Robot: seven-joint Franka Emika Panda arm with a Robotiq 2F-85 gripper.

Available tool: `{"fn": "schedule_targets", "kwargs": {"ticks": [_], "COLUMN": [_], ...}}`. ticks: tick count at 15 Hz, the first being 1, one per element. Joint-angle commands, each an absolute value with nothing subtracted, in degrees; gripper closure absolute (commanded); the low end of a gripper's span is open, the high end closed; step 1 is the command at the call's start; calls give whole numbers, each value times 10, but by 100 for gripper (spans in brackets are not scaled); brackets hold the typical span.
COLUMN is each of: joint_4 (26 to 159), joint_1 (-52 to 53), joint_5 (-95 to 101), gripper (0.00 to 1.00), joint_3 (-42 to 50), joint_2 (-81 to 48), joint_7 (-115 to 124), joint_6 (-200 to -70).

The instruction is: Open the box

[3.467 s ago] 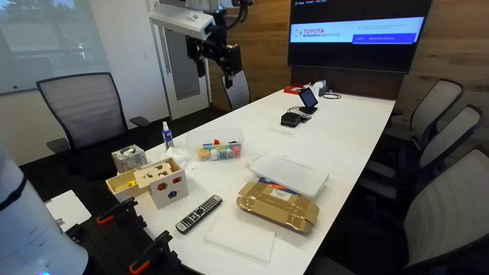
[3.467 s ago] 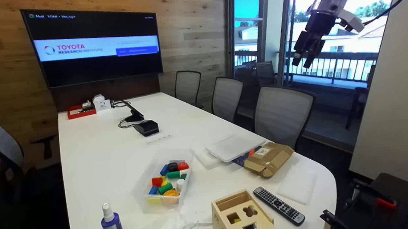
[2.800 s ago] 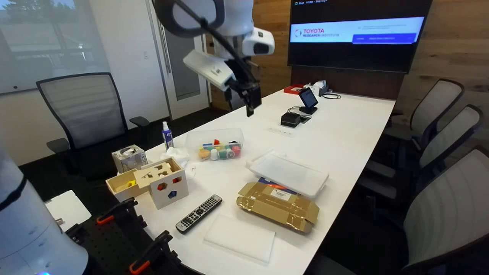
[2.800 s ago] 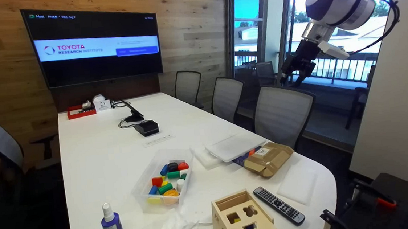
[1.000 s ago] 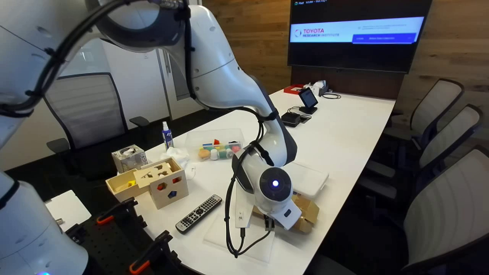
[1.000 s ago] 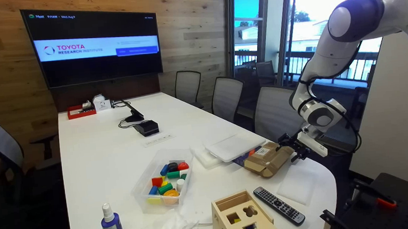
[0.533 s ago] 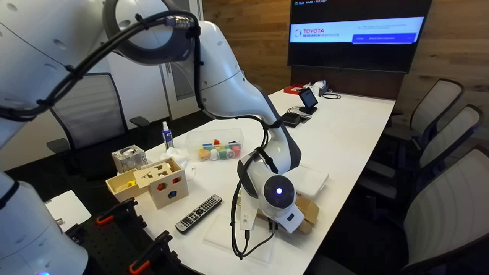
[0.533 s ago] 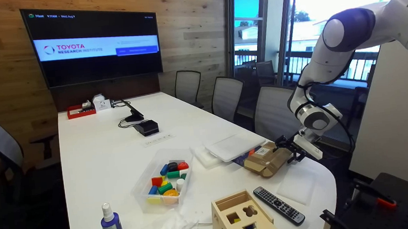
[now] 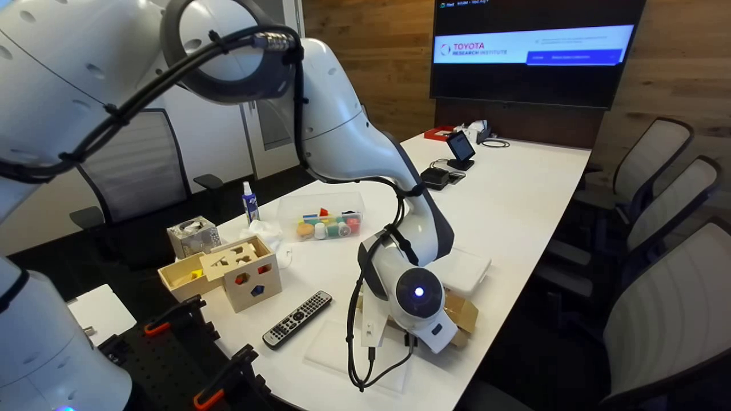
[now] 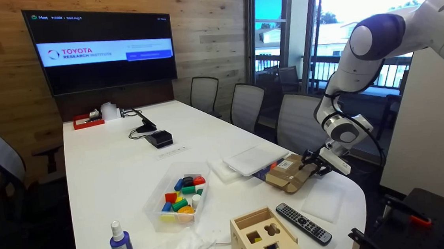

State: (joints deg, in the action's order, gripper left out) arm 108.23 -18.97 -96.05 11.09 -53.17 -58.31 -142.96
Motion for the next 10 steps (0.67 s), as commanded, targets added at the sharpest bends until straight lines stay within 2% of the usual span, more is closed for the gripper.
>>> {"fn": "schedule_targets", "kwargs": {"ticks": [1, 4, 8, 9, 10], "joint_4": [1089, 1107, 1140, 1149, 1156], "joint_1": [-185, -178, -152, -143, -134], "joint_5": [-981, -979, -958, -940, -926], "gripper": [76, 100, 96, 100, 98], "joint_3": [123, 128, 137, 142, 146], "joint_2": [-519, -496, -443, -428, -415], "joint_7": [-610, -624, -623, -613, -607], "joint_6": [-1414, -1419, -1439, -1442, -1450]}}
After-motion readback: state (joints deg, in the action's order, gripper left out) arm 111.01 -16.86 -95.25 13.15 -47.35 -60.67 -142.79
